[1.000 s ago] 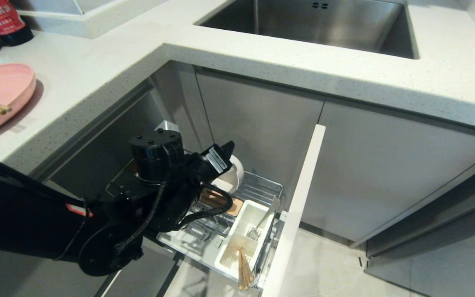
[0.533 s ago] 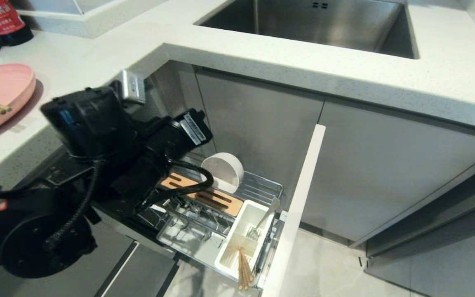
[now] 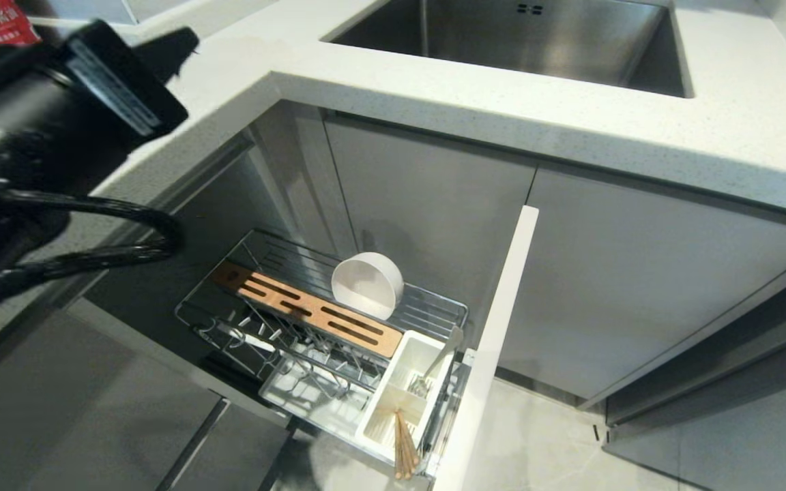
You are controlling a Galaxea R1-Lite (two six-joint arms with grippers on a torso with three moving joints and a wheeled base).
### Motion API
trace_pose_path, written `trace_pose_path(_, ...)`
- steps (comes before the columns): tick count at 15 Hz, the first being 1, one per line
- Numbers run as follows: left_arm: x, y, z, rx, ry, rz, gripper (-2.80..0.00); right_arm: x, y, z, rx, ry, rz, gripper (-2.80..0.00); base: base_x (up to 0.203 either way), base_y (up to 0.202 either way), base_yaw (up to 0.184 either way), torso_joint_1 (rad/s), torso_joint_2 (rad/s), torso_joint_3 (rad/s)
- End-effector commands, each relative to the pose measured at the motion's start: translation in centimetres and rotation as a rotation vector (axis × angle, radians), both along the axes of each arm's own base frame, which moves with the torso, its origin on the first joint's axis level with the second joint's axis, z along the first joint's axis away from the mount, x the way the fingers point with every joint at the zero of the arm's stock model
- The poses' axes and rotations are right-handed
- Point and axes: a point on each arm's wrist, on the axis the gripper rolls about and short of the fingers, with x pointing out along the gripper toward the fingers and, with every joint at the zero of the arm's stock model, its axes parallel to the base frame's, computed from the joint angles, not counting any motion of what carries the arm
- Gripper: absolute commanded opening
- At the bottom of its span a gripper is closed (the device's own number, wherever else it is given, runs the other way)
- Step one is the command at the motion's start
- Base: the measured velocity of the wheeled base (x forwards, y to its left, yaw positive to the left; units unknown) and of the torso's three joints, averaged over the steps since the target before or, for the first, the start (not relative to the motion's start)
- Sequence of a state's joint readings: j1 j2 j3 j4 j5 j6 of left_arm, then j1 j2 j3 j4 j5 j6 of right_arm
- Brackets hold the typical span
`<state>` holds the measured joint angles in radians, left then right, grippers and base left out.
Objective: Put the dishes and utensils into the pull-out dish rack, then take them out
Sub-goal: Pick up the chopsticks and place it in the cupboard
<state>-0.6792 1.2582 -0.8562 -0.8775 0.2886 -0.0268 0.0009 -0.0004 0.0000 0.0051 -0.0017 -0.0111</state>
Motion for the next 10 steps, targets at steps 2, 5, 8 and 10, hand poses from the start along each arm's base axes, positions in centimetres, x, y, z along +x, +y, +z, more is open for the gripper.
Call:
trace_pose_path(2, -4.5, 4.3, 2.5, -0.003, -0.135, -0.007, -2.80, 0.0, 0.0, 0.0, -0.001, 0.000, 0.001, -2.80, 0.000, 0.000, 0.000, 0.000, 0.00, 0.000)
trace_pose_path(5, -7.3, 7.5, 3.4, 0.080, -0.237, 0.002, -2.80, 0.0, 0.0, 0.0, -0.001, 0.000, 0.001, -2.80, 0.000, 0.000, 0.000, 0.000, 0.00, 0.000)
trace_pose_path(8, -11.6, 9.9, 3.6, 0.179, -0.310, 0.012, -2.80, 0.0, 0.0, 0.0, 0.000, 0.000, 0.001, -2.80, 0.000, 0.000, 0.000, 0.000, 0.00, 0.000)
trace_pose_path(10, -14.7, 10.7, 3.0, 0.235, -0.257, 0.007, -2.80, 0.0, 0.0, 0.0, -0.001, 0.000, 0.001, -2.80, 0.000, 0.000, 0.000, 0.000, 0.00, 0.000)
